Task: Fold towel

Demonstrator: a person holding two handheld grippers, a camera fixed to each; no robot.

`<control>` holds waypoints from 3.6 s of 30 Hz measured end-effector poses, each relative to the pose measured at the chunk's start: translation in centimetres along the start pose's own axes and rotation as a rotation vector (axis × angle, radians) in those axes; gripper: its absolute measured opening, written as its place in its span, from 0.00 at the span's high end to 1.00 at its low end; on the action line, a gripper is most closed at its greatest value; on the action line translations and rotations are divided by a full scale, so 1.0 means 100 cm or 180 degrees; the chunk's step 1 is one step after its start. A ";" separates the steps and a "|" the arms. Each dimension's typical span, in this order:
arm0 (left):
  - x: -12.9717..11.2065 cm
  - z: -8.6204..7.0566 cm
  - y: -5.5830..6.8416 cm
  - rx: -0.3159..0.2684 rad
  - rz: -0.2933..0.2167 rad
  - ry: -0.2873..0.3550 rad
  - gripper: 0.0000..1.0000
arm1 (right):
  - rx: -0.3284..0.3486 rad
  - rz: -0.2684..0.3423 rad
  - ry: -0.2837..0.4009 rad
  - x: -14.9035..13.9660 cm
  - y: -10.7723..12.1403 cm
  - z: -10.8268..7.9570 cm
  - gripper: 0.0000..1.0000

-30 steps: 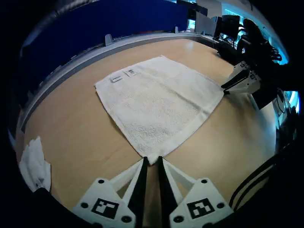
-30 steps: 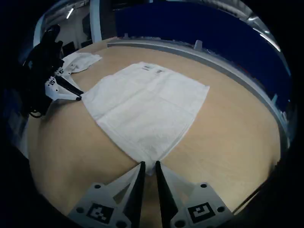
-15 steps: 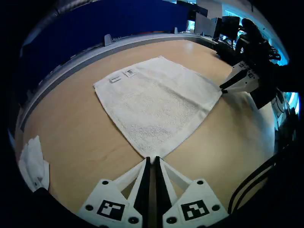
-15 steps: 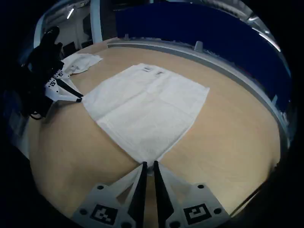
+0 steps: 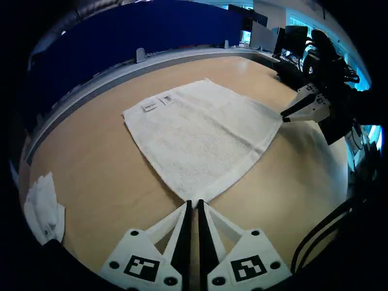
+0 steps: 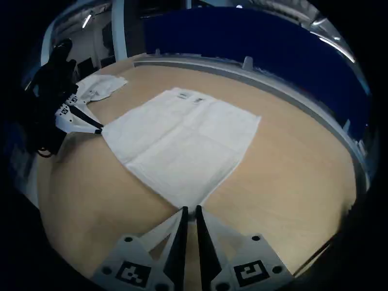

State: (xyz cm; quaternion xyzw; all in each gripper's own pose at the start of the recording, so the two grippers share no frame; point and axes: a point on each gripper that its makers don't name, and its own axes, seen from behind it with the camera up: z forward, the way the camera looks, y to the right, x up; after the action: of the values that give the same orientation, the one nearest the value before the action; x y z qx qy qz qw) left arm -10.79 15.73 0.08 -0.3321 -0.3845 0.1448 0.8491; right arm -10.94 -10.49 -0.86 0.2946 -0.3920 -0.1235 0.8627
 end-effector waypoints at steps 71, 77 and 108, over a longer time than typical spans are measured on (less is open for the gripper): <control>0.069 -0.090 0.003 0.0158 -0.0812 0.0341 0.91 | -0.0071 0.0164 0.0154 0.079 -0.004 -0.081 0.88; 0.078 -0.079 -0.007 0.0178 -0.0870 0.0372 0.91 | -0.0103 0.0147 0.0122 0.086 0.010 -0.065 0.88; 0.076 0.001 -0.046 0.0254 -0.0816 0.0268 0.92 | -0.0202 0.0438 0.0035 0.087 0.047 0.014 0.88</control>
State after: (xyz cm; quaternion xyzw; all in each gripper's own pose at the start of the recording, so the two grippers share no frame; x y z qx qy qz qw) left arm -5.90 16.18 7.51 -0.2520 -0.3818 0.0363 0.8885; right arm -6.26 -11.20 7.94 0.2401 -0.4025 -0.0746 0.8802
